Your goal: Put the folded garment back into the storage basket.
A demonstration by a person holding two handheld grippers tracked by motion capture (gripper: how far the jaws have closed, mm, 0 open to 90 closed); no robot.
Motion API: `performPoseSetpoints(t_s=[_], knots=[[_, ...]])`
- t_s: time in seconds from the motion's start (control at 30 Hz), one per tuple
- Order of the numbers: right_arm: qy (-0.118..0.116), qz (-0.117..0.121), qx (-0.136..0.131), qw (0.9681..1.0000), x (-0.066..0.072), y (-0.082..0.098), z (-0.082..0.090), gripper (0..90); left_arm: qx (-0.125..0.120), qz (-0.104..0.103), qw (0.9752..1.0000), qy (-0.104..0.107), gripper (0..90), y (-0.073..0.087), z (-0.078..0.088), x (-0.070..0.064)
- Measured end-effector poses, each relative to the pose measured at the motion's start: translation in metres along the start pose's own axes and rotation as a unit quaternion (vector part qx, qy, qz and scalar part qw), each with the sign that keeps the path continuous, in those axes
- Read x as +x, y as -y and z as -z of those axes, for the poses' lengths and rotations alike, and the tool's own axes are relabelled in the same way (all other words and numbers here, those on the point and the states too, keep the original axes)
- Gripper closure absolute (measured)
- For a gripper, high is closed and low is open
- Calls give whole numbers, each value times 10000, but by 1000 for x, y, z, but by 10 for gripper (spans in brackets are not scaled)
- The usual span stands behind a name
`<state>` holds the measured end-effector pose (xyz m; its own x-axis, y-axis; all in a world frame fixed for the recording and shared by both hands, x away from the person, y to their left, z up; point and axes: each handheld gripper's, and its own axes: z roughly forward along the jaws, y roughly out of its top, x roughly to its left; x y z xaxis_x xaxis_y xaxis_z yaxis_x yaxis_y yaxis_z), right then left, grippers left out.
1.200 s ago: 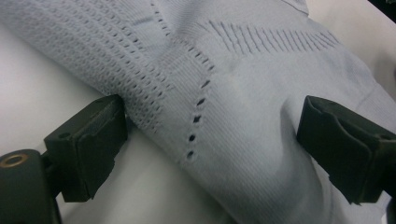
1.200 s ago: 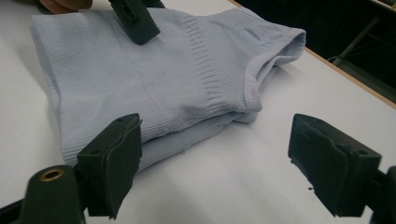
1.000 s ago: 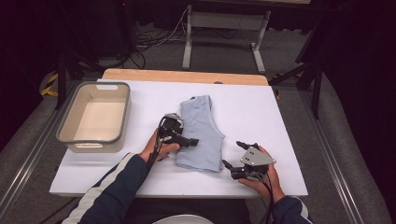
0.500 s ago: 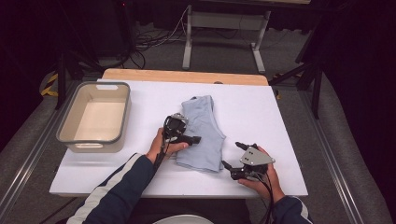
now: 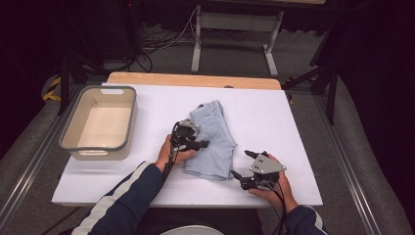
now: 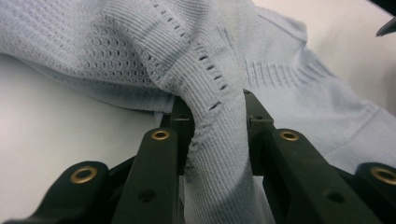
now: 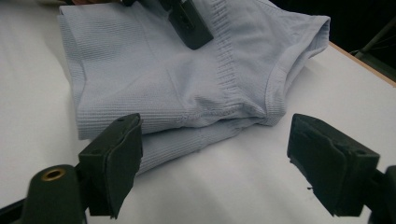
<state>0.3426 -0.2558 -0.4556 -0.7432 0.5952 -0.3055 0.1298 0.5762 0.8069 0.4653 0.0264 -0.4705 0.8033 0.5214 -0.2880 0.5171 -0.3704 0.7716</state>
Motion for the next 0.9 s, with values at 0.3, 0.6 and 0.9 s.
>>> performPoseSetpoints(t_s=[0.3, 0.6, 0.9], knots=[[124, -64, -93, 9999, -4, 1, 5, 194, -422, -223, 9988, 79, 740, -3, 13, -9], [357, -202, -309, 9987, -11, 2, 13, 198, -875, -388, 9953, 148, 742, -3, 31, -17], [557, -324, -410, 9971, -16, 3, 16, 196, -1112, -444, 9926, 225, 742, 3, 49, -19]])
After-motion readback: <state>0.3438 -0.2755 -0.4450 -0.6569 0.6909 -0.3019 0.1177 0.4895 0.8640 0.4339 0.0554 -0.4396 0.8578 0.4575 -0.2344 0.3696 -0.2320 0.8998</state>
